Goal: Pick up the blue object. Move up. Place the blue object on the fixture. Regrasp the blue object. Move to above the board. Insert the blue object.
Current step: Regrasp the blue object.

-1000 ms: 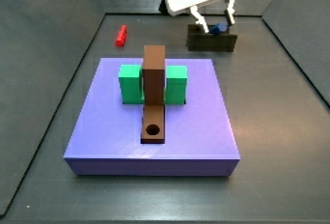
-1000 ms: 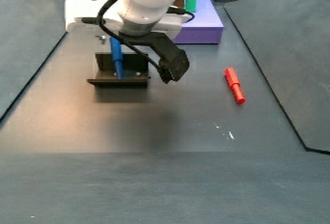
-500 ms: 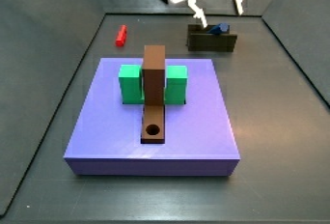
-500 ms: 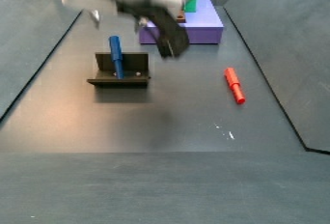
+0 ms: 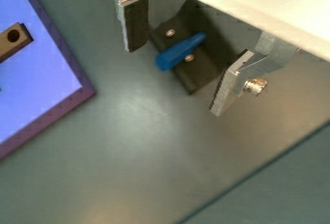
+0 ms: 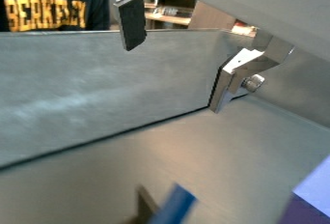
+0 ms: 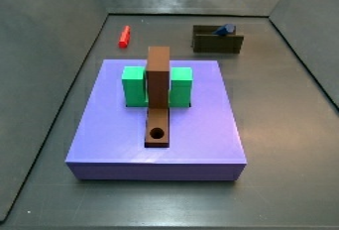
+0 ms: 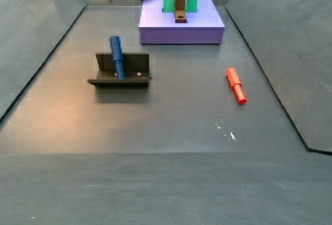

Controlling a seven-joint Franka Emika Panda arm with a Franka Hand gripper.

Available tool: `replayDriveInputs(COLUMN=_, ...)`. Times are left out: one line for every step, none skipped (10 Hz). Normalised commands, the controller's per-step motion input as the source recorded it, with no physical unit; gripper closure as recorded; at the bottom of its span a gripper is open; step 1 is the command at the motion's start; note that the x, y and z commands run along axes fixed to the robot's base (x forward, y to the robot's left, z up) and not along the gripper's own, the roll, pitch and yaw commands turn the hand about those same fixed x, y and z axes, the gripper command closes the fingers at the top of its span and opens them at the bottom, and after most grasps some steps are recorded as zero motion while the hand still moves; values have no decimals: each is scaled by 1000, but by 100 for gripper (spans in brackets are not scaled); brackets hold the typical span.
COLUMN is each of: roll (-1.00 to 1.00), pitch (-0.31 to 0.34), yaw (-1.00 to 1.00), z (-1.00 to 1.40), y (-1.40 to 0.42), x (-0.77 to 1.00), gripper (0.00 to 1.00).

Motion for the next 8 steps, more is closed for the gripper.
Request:
replayDriveInputs(roll=1000, pitch=631, yaw=260, z=217, y=106, x=369, gripper=0)
replayDriveInputs(roll=1000, pitch=660, yaw=317, z=129, y=109, x=234, gripper=0)
replayDriveInputs(roll=1000, pitch=646, yaw=331, z=129, y=91, x=200, gripper=0)
replayDriveInputs(roll=1000, pitch=617, yaw=397, z=111, y=89, x=143, gripper=0)
replayDriveInputs(roll=1000, pitch=617, yaw=494, z=29, y=23, x=0, gripper=0)
replayDriveInputs(roll=1000, pitch=583, yaw=526, z=6, y=14, x=0, gripper=0)
replayDriveInputs(roll=1000, pitch=494, yaw=586, z=0, y=17, x=0, gripper=0)
replayDriveInputs(roll=1000, pitch=457, yaw=537, z=0, y=6, x=23, gripper=0)
